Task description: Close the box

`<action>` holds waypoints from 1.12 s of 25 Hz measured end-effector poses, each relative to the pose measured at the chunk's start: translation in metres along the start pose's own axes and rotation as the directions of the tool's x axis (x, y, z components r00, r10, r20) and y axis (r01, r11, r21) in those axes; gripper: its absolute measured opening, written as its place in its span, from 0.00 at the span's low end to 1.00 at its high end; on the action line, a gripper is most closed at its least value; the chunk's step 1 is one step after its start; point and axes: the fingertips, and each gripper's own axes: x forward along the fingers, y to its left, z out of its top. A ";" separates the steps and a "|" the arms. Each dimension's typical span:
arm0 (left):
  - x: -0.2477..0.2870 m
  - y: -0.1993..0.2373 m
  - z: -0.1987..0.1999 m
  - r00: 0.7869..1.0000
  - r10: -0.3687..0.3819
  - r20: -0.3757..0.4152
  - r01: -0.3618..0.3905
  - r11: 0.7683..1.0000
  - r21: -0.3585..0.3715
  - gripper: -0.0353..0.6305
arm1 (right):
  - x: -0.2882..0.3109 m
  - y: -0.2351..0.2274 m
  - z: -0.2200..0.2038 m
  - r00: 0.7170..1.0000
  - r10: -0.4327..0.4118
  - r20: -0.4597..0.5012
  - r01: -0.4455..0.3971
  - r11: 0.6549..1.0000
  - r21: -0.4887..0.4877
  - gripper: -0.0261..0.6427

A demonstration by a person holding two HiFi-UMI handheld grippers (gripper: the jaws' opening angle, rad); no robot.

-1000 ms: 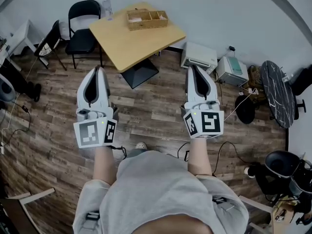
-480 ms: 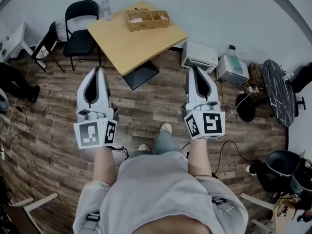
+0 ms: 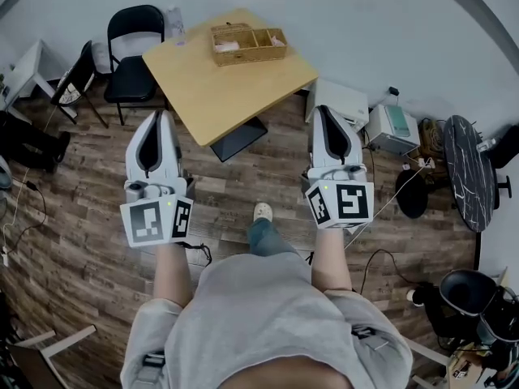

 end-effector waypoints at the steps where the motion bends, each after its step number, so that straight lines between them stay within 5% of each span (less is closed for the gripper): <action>1: 0.011 0.001 -0.002 1.000 0.003 0.001 -0.003 1.000 0.001 0.14 | 0.011 -0.005 -0.001 1.000 0.006 0.001 -0.006 1.000 0.000 0.08; 18: 0.156 -0.022 -0.030 0.999 0.039 0.025 -0.040 0.999 0.015 0.14 | 0.142 -0.093 -0.019 0.996 0.086 0.025 -0.086 0.996 0.001 0.08; 28: 0.193 -0.031 -0.057 0.997 0.079 0.001 -0.079 0.996 0.035 0.14 | 0.181 -0.124 -0.048 0.992 0.125 0.012 -0.126 0.991 0.043 0.08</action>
